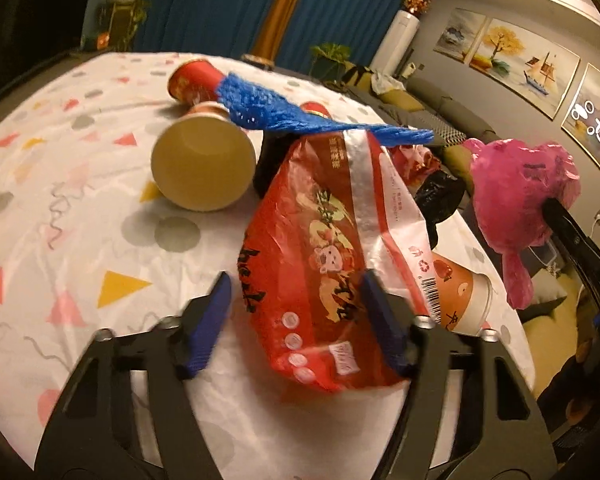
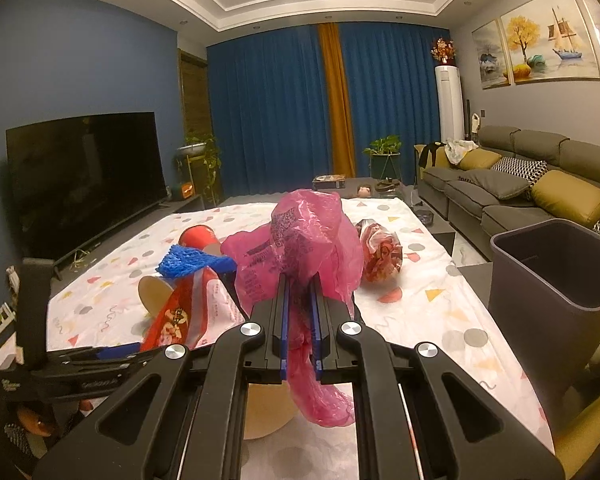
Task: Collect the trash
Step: 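Grasp the pink plastic bag with the right gripper while the left grasps the red snack bag, then carry the red snack bag and pink bag with both grippers over the bin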
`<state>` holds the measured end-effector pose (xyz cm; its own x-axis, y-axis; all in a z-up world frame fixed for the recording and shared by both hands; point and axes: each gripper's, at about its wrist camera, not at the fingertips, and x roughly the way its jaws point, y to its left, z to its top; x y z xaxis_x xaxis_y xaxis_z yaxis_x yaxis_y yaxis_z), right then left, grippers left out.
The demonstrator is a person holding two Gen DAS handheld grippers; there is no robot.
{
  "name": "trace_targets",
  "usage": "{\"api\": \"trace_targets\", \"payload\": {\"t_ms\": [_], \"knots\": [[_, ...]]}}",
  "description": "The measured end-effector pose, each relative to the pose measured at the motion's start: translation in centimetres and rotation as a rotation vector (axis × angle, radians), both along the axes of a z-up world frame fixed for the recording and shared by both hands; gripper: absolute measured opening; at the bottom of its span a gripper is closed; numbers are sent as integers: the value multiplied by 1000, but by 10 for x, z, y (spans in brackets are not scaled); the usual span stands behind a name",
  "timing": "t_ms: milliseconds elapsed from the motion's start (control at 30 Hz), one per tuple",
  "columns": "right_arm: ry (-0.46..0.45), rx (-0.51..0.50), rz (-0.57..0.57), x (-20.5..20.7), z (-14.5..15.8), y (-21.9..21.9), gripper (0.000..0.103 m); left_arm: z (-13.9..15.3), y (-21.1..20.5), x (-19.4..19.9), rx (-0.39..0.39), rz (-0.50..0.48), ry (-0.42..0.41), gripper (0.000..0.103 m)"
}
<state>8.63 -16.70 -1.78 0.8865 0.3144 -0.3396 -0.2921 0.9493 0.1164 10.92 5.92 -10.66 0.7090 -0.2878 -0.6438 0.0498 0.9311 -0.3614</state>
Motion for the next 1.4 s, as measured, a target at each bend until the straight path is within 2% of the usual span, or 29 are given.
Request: {"api": "trace_targets", "payload": {"t_ms": [100,200,400,667,900,1400], "knots": [[1,0,2,-2,0,0,10,1,0,3,-28,-28,6,37],[4,4,4,-4,0,-1,10,3,-5,3,-14,-46,-2,15],[12,11,5,-7,0,-4,10,7,-9,-2,0,-48,-26,6],[-2,15,-15,-12,4,-12,10,40,-2,-20,12,-21,-123,4],[-21,23,-29,-18,9,-18,10,68,-9,-32,80,10,-218,4],[-64,33,-104,-29,20,-47,10,82,-56,-25,135,-71,-285,4]]}}
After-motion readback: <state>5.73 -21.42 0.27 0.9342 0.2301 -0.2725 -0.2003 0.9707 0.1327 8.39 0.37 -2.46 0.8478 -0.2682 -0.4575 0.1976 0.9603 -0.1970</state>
